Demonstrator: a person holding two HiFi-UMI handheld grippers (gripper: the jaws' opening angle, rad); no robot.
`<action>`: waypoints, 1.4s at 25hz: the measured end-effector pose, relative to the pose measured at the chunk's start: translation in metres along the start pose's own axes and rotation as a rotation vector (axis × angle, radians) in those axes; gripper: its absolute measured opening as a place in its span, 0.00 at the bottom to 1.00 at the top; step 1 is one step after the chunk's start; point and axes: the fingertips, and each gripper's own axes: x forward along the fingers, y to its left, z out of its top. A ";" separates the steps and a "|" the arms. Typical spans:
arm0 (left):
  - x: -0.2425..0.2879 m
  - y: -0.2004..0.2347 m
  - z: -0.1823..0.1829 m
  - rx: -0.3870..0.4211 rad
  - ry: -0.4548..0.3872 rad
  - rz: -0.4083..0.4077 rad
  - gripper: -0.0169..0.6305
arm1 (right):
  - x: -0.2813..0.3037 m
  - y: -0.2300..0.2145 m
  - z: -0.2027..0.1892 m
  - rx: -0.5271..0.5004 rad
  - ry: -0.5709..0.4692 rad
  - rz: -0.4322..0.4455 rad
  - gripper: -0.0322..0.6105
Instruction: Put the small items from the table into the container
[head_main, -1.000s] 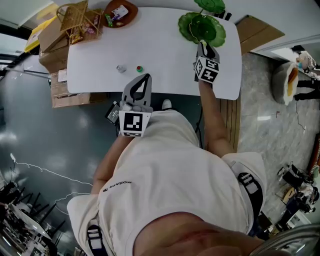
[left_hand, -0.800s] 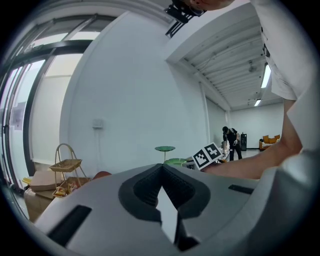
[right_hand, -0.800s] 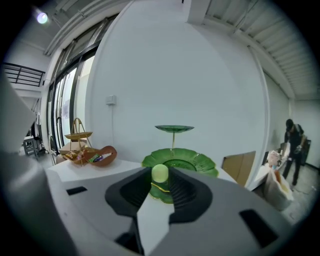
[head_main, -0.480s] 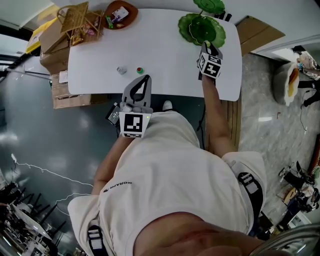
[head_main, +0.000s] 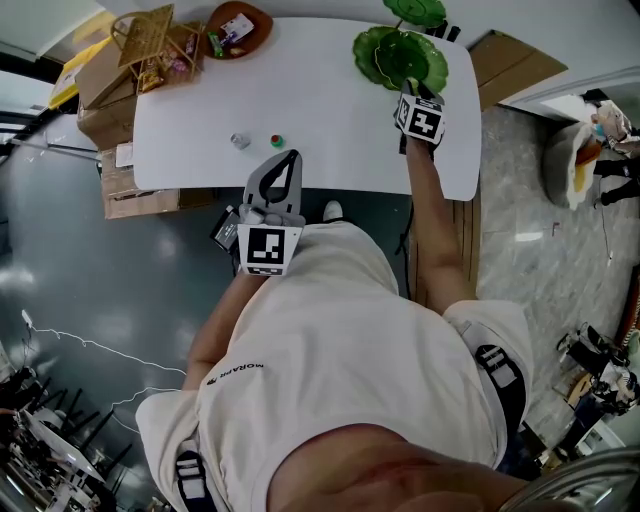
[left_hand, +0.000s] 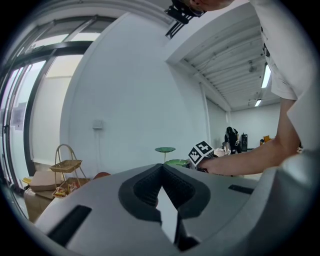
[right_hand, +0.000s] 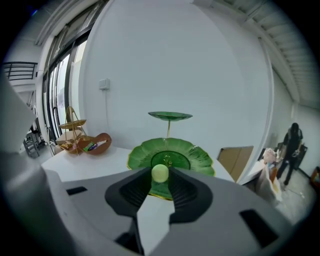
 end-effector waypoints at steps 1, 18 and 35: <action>0.000 -0.001 0.000 -0.003 0.001 -0.001 0.03 | 0.002 0.000 -0.001 -0.005 0.012 0.000 0.23; -0.007 0.005 0.001 -0.030 0.001 0.007 0.03 | 0.009 0.006 0.000 -0.003 0.043 0.035 0.23; -0.007 0.013 0.000 -0.044 -0.004 0.013 0.03 | -0.024 0.021 0.023 0.050 -0.084 0.018 0.11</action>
